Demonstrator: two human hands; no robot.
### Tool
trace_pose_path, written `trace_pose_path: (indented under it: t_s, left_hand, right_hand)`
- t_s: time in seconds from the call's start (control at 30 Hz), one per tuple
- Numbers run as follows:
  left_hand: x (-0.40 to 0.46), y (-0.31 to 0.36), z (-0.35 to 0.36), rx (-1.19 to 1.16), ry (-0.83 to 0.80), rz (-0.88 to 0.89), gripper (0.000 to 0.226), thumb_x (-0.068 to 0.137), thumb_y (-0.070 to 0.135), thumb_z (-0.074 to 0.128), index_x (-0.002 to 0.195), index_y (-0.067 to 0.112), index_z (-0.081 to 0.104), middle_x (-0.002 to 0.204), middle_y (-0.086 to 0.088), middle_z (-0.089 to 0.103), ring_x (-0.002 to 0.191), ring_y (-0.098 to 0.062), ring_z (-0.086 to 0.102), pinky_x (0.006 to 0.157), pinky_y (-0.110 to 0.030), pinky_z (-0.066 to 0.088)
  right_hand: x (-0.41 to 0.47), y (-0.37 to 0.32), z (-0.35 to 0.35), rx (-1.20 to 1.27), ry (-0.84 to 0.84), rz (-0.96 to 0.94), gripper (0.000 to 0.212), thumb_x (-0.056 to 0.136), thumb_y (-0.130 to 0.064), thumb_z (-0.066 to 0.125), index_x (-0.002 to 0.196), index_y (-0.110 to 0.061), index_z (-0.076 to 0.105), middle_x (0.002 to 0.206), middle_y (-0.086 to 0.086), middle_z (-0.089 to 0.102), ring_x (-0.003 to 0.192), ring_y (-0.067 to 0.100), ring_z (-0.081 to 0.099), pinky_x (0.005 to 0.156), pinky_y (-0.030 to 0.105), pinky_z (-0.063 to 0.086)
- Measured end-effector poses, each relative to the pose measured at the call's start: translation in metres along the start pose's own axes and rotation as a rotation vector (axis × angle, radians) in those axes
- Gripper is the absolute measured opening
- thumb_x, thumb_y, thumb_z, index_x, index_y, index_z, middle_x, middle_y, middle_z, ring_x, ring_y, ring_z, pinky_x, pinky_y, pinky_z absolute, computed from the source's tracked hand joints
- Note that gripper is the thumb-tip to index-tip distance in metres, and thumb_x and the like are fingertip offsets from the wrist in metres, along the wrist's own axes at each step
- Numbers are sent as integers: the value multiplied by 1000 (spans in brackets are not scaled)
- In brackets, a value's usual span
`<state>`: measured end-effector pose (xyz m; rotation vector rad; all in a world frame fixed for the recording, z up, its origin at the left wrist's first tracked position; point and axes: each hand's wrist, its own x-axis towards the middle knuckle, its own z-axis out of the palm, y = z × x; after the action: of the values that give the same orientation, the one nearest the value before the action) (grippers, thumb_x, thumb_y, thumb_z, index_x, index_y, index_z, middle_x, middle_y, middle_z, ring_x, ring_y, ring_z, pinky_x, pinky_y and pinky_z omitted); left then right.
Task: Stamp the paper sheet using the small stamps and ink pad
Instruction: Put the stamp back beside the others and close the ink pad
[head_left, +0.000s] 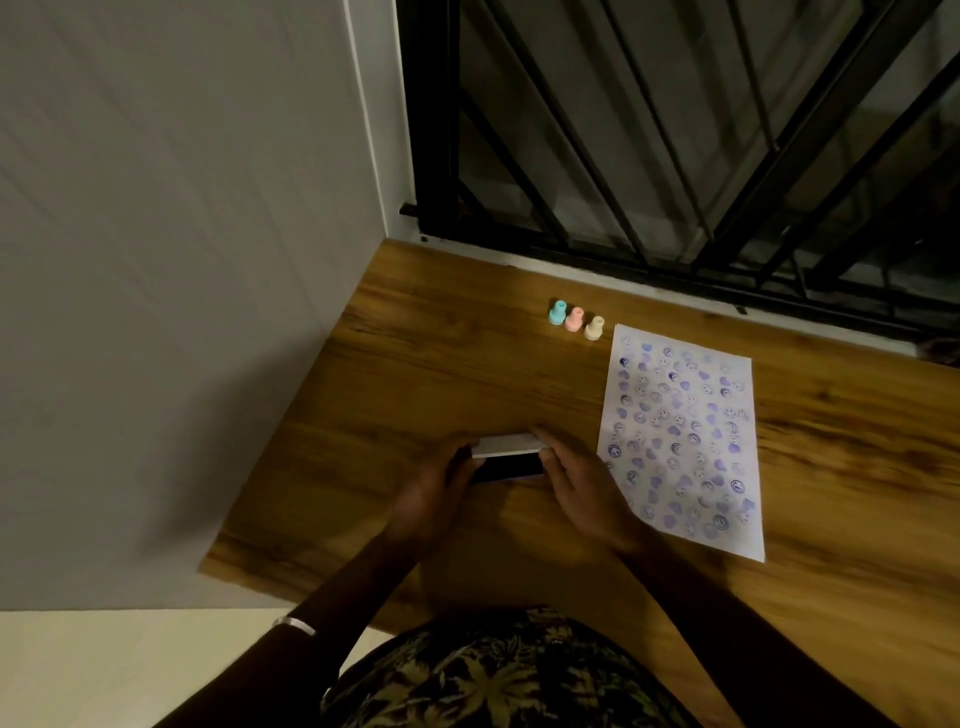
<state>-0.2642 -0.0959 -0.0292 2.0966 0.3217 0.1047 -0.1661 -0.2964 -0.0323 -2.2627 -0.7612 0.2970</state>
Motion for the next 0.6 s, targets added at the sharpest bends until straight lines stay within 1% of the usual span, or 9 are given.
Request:
trace_pose_path:
  t_s: [0.07,0.17,0.23,0.3,0.37,0.43,0.53,0.6]
  left_hand:
    - [-1,-2,1,-3,-9,22,34,96,36,52,129,26,52,132,1,56,117,-10,52,93,-26,45]
    - [-1,-4,3,8,-19,72,36,92,35,58,127,24,53,144,4,45,126,-7,43,101,-28,42]
    - [-1,-3,5,26,-18,69,35,93,34,58,126,24,53,148,7,39,128,-3,37,100,-25,38]
    - [-1,-5,6,48,5,77,37,92,35,60,126,23,53,148,4,37,129,-3,33,102,-26,36]
    - [-1,-9,7,51,15,88,39,90,38,61,126,25,52,149,2,36,130,-4,31,105,-30,37]
    - [-2,-11,7,60,0,80,46,88,46,60,129,28,49,148,2,36,131,-5,32,103,-30,38]
    - [-1,-12,7,78,-8,49,61,83,53,60,136,28,43,145,0,40,130,-14,39,101,-31,41]
    - [1,-11,7,101,-1,38,67,81,52,63,138,25,42,144,-3,42,130,-18,40,103,-33,41]
  right_hand:
    - [0,1,0,0,-19,0,44,101,-39,29,142,-28,40,139,8,50,121,15,47,94,15,37]
    - [0,1,-1,-18,-2,-29,44,100,-36,33,142,-26,41,141,7,49,126,16,45,101,23,35]
    - [0,1,-3,3,-9,-33,44,98,-36,36,141,-25,41,142,5,48,128,16,44,102,23,34]
    - [-1,2,-4,38,-26,-22,44,99,-35,41,142,-24,40,141,5,48,126,13,44,100,20,36]
    - [-1,4,-4,41,-50,-3,47,98,-34,46,143,-25,37,142,4,47,124,11,44,98,20,39]
    - [-1,6,-4,37,-69,16,51,96,-35,51,144,-28,34,144,4,44,127,14,43,102,28,40]
    - [1,7,-6,22,-99,27,57,94,-33,55,145,-29,32,148,4,40,134,19,37,109,38,36]
    - [2,7,-7,10,-118,47,59,93,-32,58,146,-29,31,149,4,39,133,19,38,108,37,37]
